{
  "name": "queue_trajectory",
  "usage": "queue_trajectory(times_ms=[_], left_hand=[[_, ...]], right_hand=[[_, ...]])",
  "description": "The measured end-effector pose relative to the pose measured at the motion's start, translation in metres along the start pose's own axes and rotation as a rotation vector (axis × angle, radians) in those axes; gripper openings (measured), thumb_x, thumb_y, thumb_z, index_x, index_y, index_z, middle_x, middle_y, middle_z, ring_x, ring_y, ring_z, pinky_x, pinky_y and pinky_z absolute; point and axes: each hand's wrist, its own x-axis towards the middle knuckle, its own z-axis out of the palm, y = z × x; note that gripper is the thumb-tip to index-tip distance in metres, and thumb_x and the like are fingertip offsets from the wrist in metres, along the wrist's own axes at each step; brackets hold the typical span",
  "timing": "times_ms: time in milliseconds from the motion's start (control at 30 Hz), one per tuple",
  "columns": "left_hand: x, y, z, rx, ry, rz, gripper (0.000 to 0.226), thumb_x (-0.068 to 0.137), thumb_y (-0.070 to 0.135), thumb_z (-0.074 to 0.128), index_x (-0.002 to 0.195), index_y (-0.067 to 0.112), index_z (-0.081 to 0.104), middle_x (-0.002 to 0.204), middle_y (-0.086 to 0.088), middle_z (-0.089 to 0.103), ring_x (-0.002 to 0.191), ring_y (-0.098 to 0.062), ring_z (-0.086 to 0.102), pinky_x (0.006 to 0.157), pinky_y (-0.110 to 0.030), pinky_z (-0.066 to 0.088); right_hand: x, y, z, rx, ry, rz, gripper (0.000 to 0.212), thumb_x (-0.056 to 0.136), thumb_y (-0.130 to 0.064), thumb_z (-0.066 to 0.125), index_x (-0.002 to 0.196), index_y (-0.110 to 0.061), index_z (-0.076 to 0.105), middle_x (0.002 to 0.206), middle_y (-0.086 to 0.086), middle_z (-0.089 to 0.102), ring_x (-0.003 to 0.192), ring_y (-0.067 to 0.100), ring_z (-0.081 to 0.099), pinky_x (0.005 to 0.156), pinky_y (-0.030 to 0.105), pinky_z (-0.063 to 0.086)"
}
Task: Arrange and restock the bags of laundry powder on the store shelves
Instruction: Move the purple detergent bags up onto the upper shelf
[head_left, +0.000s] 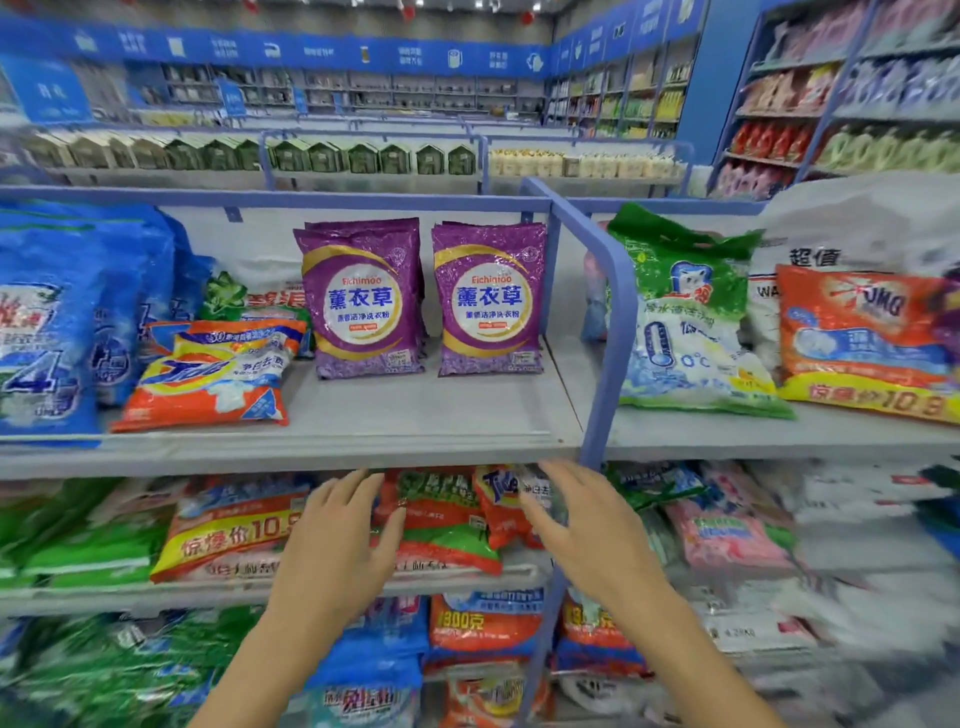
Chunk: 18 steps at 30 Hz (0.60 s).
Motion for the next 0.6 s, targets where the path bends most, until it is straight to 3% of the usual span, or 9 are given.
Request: queue_trajectory(times_ms=[267,600], left_hand=[[-0.037,0.059,0.028,-0.073,-0.106,0.086,0.060,0.101,0.049,0.049,0.151,0.018,0.045,0.156,0.000,0.044,0.146,-0.022,0.035,0.121,-0.038,0.032],[-0.034,0.235,0.086,-0.174,-0.185,0.321,0.060,0.102,0.053,0.044,0.153,0.023,0.039,0.156,0.007,0.041,0.145,-0.015,0.035,0.119,-0.029,0.030]], right_hand=[[-0.075,0.064,-0.029,-0.045,0.018,0.196,0.060,0.104,-0.057,0.041,0.156,-0.029,0.036,0.162,-0.012,0.036,0.149,0.007,0.030,0.119,0.028,0.027],[-0.142,0.196,-0.112,0.000,0.130,0.442,0.064,0.102,-0.061,0.041,0.156,-0.028,0.037,0.160,-0.010,0.040,0.145,0.011,0.036,0.116,0.031,0.033]])
